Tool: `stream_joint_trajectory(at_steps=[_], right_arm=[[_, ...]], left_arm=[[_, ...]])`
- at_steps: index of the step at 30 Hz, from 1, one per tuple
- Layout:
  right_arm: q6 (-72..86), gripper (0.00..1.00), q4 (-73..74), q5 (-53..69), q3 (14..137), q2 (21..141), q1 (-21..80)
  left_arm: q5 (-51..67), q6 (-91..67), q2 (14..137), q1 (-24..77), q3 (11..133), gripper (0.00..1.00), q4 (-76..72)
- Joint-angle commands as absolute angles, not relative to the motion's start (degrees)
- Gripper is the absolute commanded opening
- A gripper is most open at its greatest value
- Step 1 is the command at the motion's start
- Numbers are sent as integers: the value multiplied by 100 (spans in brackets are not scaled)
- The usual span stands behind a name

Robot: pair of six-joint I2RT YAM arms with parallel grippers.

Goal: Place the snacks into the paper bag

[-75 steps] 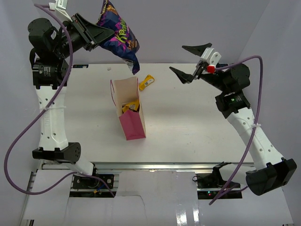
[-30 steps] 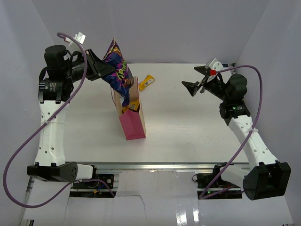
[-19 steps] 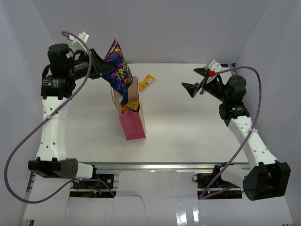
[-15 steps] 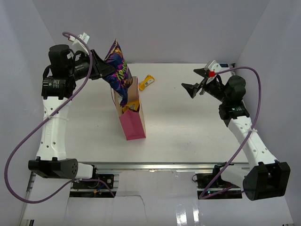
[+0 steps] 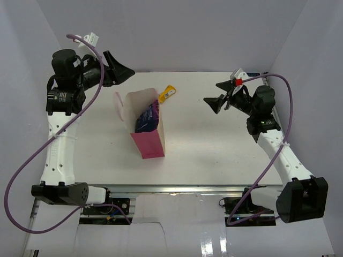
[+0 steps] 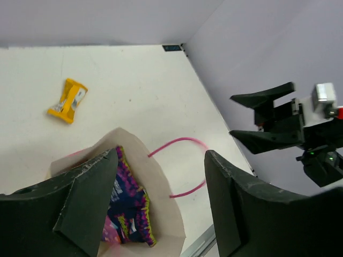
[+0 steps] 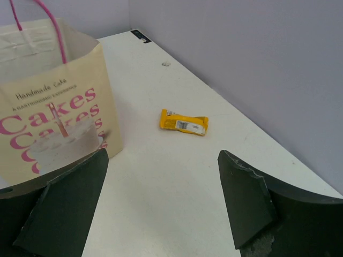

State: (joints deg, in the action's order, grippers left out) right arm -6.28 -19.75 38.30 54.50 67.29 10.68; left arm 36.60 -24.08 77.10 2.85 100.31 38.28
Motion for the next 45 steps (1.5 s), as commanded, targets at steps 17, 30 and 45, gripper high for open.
stream_joint_trajectory(at_steps=[17,30,45], right_arm=[[3429,90,888,793,10087,11940,2601],[3111,90,361,-1230,12638,14308,3129],[2936,90,-844,-1336,12621,15187,3375]], left_arm=[[1161,-2372,4591,316,7851,88,3164],[589,-2655,4455,316,6803,88,3147],[589,-2549,4790,316,6847,89,2979]])
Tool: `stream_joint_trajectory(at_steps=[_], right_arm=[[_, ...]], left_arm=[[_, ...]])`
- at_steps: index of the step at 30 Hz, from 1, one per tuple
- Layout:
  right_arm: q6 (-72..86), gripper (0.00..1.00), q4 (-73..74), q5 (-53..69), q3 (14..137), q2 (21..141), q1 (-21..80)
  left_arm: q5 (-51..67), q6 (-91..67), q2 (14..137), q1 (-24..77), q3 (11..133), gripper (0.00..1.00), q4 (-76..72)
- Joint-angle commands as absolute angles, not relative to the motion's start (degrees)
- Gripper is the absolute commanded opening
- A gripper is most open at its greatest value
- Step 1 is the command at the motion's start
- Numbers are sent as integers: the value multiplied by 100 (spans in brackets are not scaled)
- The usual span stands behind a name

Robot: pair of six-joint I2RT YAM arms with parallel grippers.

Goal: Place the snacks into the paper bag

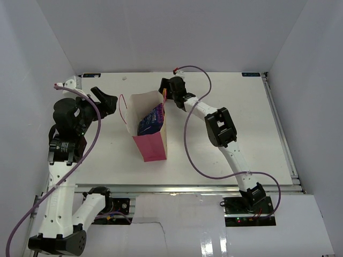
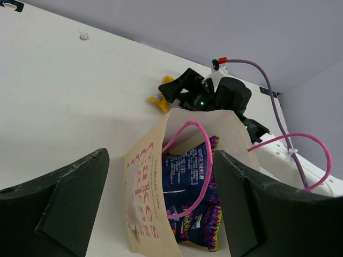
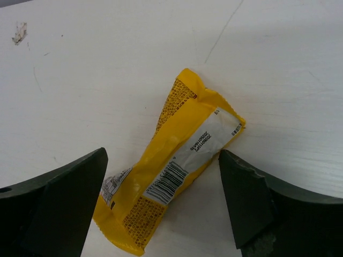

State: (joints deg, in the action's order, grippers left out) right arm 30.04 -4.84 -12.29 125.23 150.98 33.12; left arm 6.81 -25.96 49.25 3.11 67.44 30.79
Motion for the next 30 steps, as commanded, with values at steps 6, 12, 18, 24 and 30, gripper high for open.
stream_joint_trajectory(at_steps=[6,12,18,24,30], right_arm=[[2795,63,-572,-1266,12147,14916,3366],[2734,33,-387,-818,10953,14116,3007],[1482,23,-913,1497,9643,12939,2348],[37,8,-643,3672,9080,11561,1662],[-949,8,-9,4508,9658,10312,1704]], left_arm=[[554,-2584,4685,316,6794,89,2979],[615,-2716,4448,316,6627,89,2865],[747,-2900,3982,316,6232,89,2716],[967,-2979,3613,316,5846,89,2558],[905,-2988,3059,316,5476,89,2628]])
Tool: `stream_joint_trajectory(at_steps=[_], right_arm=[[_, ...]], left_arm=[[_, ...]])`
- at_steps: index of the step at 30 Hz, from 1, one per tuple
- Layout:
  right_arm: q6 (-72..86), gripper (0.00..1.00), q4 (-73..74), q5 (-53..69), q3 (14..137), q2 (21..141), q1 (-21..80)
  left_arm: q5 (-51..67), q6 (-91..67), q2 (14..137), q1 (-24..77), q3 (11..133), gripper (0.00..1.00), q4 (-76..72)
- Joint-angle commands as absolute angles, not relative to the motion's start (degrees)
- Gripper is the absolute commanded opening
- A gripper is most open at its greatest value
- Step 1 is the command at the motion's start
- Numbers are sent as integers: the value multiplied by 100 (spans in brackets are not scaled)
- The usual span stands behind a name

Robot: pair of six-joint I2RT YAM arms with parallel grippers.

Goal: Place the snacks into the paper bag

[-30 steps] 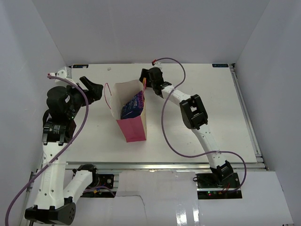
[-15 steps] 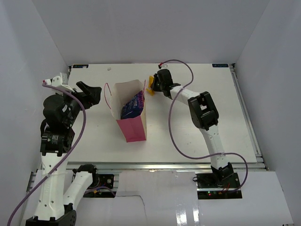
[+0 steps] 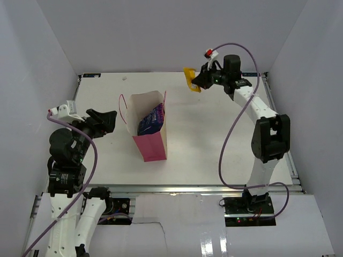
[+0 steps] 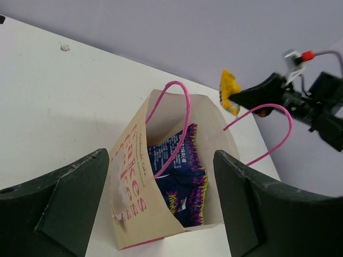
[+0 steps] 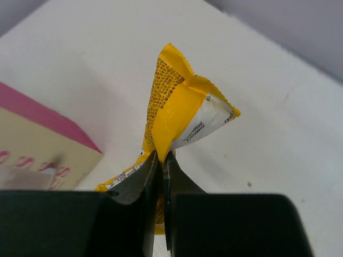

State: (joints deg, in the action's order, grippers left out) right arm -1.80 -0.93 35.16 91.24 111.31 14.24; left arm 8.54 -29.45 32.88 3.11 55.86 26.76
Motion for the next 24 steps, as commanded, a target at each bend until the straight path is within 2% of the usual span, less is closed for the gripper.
stream_joint_trajectory(at_steps=[1,6,16,22,24], right_arm=[[-1054,8,409,4552,10033,10205,1809],[-1774,8,1221,4228,10854,9687,2951],[-2197,9,1468,2929,10495,9369,4726],[-1565,9,1064,1962,9818,9378,5036],[-1529,16,994,1767,9634,9378,5045]], left_arm=[[888,-2997,2998,316,5389,89,2637],[932,-3155,2699,316,5195,89,2645],[835,-3384,2066,316,5168,89,3164],[896,-3419,2013,316,5221,89,3234],[896,-3428,1986,316,5203,89,3261]])
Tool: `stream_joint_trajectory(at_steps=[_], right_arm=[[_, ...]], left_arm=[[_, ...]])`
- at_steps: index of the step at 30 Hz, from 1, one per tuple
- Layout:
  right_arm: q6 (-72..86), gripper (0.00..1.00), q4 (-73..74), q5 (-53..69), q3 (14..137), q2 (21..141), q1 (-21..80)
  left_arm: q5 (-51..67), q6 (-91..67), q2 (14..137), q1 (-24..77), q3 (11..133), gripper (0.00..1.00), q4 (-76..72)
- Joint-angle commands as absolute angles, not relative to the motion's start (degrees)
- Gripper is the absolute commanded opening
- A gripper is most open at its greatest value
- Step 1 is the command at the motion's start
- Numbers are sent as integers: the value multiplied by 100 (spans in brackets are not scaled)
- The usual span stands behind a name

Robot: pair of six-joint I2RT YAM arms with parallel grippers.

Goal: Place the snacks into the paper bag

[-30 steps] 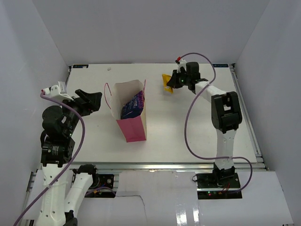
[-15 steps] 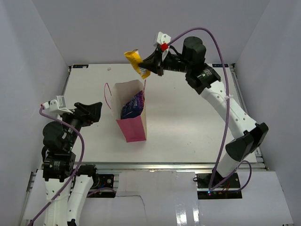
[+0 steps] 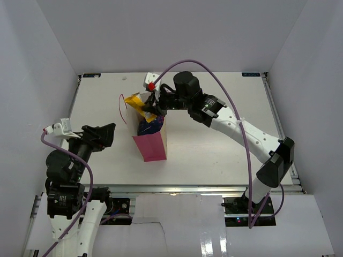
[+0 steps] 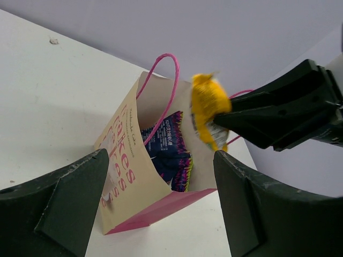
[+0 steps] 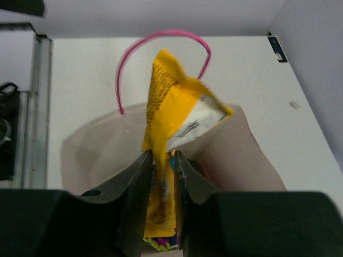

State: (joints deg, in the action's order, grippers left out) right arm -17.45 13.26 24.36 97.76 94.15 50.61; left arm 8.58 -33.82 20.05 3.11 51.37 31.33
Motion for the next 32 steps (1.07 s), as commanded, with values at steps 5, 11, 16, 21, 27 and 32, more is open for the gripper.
stream_joint_trajectory(at_steps=[5,11,16,21,27,32], right_arm=[[-1853,79,1072,1670,9808,9212,5045],[-2092,90,1239,1039,10248,8694,4940],[-1487,90,1248,325,9661,8131,3890],[-827,90,1433,-504,8150,7323,2578],[-502,90,1476,-1371,6532,6286,1732],[-457,90,1459,-1012,5881,5740,1468]], left_arm=[[879,-3463,1960,316,5186,89,3340],[870,-3419,2048,316,5291,90,3392],[835,-3340,2153,316,5353,90,3392],[739,-3278,2180,316,5309,91,3428],[922,-3191,2487,316,5431,92,3445],[949,-3111,2619,316,5476,92,3419]])
